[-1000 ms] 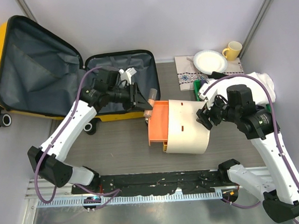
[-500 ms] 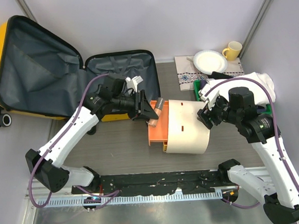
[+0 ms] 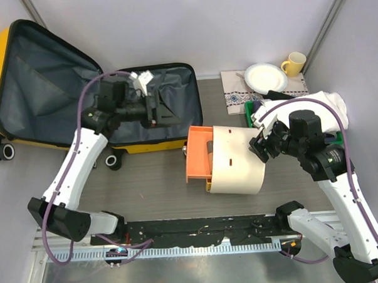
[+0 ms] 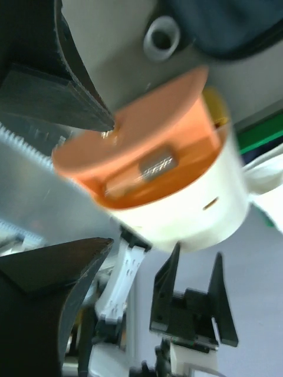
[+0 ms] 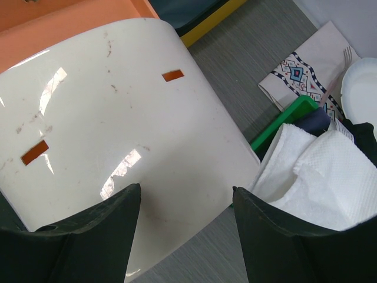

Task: Open, take out, and arrange the luggage

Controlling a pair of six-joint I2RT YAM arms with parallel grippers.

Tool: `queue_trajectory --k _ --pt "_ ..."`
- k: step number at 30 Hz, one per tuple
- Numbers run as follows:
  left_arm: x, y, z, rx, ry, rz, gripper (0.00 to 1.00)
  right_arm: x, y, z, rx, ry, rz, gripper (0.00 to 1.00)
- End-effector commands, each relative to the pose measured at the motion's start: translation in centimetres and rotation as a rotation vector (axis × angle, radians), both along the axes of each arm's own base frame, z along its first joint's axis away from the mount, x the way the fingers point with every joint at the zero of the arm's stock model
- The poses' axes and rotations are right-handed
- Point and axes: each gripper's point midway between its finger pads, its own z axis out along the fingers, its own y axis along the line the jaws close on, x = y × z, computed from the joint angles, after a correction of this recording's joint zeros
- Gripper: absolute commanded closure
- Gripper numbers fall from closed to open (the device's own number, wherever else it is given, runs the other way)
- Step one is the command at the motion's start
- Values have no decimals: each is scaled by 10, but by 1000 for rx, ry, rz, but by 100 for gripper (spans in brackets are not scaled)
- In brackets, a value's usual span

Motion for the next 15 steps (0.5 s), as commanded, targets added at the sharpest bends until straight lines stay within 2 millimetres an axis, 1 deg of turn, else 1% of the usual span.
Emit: queue_trajectory --k 1,2,3,4,5,7,8,9,10,11,12,13,14,15 --pt "34 52 19 93 -477 -133 20 -49 -42 -79 -247 347 -51 30" --pt "48 58 4 166 -510 -138 17 -50 -42 -80 -246 349 -50 30" --pt "68 75 -14 312 -560 -98 17 -50 -42 -80 -245 349 -49 30" --pt "81 84 -29 414 -632 -129 17 -51 -40 -79 -237 350 -46 30" --pt "98 92 -48 489 -614 -110 17 -51 -40 -79 -236 352 -48 30" --pt "125 110 -74 627 -596 -55 17 -51 -39 -79 -230 357 -52 30" --pt "135 115 -84 668 -578 -35 19 -52 -39 -79 -225 363 -52 30" --pt "149 119 -107 704 -513 -13 20 -51 -38 -78 -222 360 -56 30" --pt "161 125 -112 735 -491 30 23 -51 -38 -77 -220 363 -55 30" --pt "170 132 -123 768 -418 99 27 -51 -38 -77 -222 366 -57 30" --pt "177 132 -144 772 -347 100 28 -50 -38 -75 -221 361 -56 30" --pt "181 131 -148 753 -316 103 28 -49 -38 -73 -222 359 -57 30" --pt "183 125 -153 714 -292 102 29 -49 -38 -73 -223 358 -55 30" --pt "186 121 -168 694 -248 111 29 -50 -37 -74 -222 359 -49 30"
